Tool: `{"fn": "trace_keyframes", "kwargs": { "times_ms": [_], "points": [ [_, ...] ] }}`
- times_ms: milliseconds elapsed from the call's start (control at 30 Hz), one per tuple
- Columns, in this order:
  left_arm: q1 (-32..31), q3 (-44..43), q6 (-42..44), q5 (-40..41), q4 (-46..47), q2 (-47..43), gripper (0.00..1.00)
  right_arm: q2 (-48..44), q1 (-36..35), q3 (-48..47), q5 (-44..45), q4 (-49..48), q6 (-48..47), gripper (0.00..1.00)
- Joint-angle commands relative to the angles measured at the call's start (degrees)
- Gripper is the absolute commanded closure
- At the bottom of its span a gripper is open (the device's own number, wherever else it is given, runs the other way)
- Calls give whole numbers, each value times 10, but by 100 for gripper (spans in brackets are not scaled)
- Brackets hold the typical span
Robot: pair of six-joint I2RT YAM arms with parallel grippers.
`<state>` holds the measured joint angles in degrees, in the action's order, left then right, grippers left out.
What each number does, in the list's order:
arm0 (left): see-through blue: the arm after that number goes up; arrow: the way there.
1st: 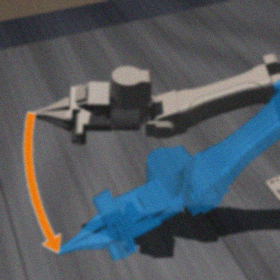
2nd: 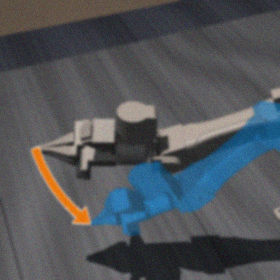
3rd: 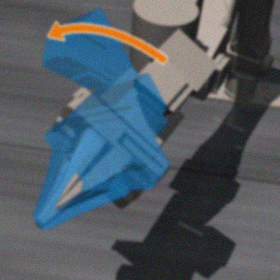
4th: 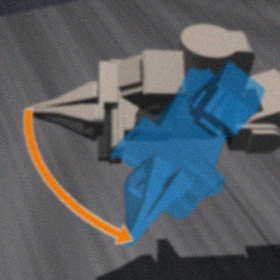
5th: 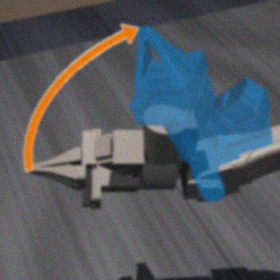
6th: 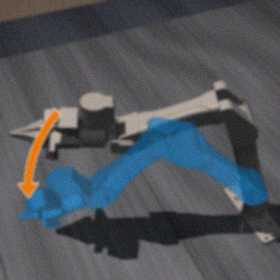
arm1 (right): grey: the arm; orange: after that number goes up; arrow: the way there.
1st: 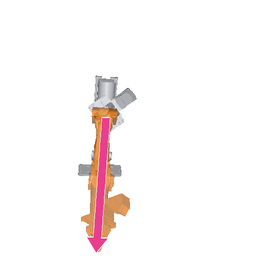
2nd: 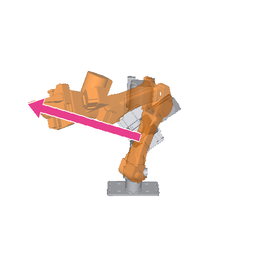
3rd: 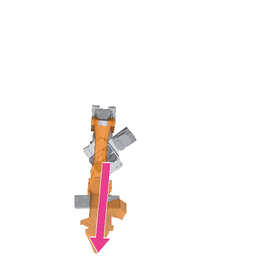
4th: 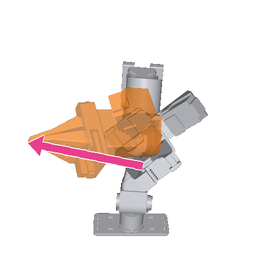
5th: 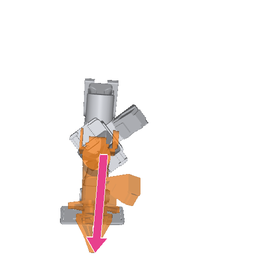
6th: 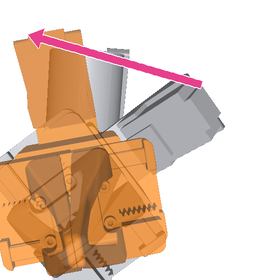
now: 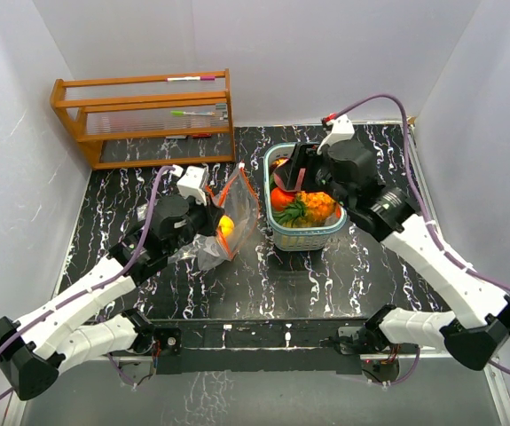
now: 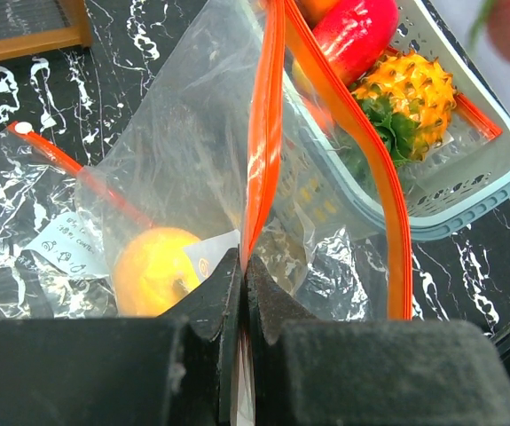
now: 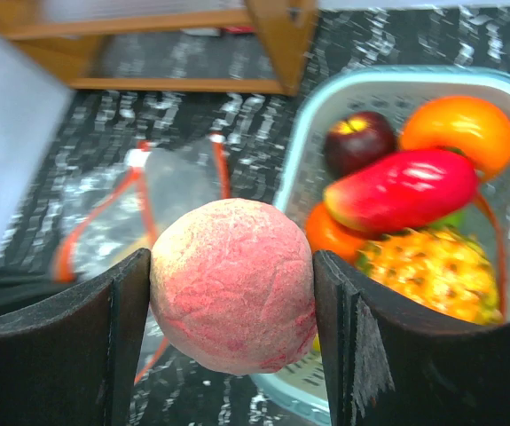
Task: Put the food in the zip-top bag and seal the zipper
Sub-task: Pick up the fake fruit from the bin, then place the fake fruit in the zipper food storage bag.
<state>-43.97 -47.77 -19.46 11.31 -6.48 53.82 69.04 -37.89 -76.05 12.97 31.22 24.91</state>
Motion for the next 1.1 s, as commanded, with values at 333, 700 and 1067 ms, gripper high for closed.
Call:
{"fn": "trace_keyframes", "kwargs": {
  "times_ms": [333,700,1067],
  "points": [
    [1,-9,1,-9,21,16,100,4,-67,43,-204,-186,47,60],
    [1,-29,2,-10,4,-5,100,69,-106,61,-70,-160,78,51],
    [1,-27,5,0,-14,-34,100,93,-118,23,5,-112,68,2]
  ]
}}
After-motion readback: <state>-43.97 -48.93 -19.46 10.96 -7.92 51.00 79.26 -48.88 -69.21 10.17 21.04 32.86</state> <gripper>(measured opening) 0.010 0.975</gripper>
